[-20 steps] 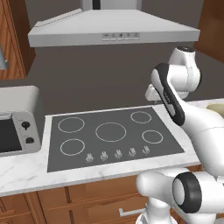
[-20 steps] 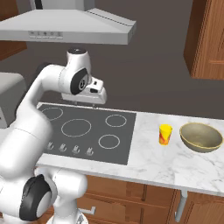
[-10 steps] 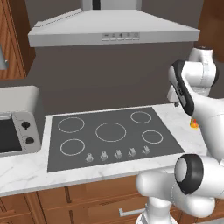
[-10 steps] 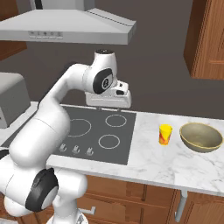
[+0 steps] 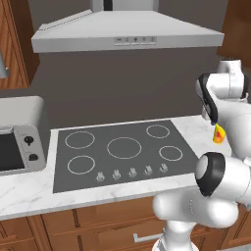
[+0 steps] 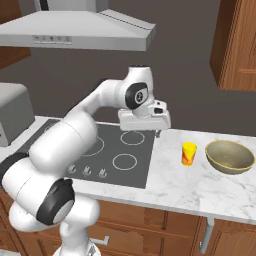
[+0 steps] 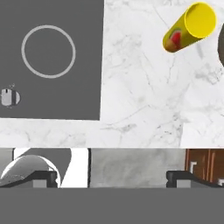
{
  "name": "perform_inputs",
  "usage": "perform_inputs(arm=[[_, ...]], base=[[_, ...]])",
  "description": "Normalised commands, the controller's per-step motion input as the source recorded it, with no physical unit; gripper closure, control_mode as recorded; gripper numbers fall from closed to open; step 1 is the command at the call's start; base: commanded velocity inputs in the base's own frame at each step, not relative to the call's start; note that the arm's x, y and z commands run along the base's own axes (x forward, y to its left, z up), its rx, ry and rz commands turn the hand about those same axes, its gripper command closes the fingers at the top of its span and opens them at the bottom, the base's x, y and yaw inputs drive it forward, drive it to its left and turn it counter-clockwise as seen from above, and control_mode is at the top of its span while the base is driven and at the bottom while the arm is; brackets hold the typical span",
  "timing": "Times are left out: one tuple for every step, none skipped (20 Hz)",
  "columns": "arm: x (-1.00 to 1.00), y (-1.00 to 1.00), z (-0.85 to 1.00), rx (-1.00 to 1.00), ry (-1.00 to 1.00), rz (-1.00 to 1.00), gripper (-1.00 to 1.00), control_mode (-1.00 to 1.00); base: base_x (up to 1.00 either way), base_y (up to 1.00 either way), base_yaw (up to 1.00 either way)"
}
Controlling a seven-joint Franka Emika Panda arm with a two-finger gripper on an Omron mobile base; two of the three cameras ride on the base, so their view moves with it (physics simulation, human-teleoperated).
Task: Pick the cup and bowl from the counter and place them on the counter next to the sink.
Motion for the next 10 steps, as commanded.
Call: perform_inputs(arm=[[0.00,-0.56,-0.55,0.00,0.05,0.00,-1.00,-1.00],[0.00,-0.50,-0.42,0.00,0.01,0.00,-1.00,-1.00],[0.00,-0.46,-0.27,0.00,0.00,0.00,-1.00,-1.00],[0.21,-0.46,-0.32,0.00,0.00,0.00,-1.00,-1.00],[0.31,-0.34,-0.41,0.03,-0.02,0.01,-1.00,-1.00],[0.44,-0.31,-0.41,0.04,-0.04,0.03,-1.00,-1.00],[0.39,-0.31,-0.28,0.03,-0.04,0.04,-1.00,-1.00],[0.25,-0.30,-0.08,0.01,-0.04,0.04,-1.00,-1.00],[0.15,-0.23,0.00,0.00,-0.01,0.03,-1.00,-1.00],[0.15,-0.17,0.00,0.00,0.00,0.03,-1.00,-1.00]], base=[[0.00,0.00,0.00],[0.00,0.00,0.00],[0.00,0.00,0.00],[0.00,0.00,0.00],[0.00,0.00,0.00],[0.00,0.00,0.00],[0.00,0.00,0.00],[0.00,0.00,0.00],[0.00,0.00,0.00],[0.00,0.00,0.00]])
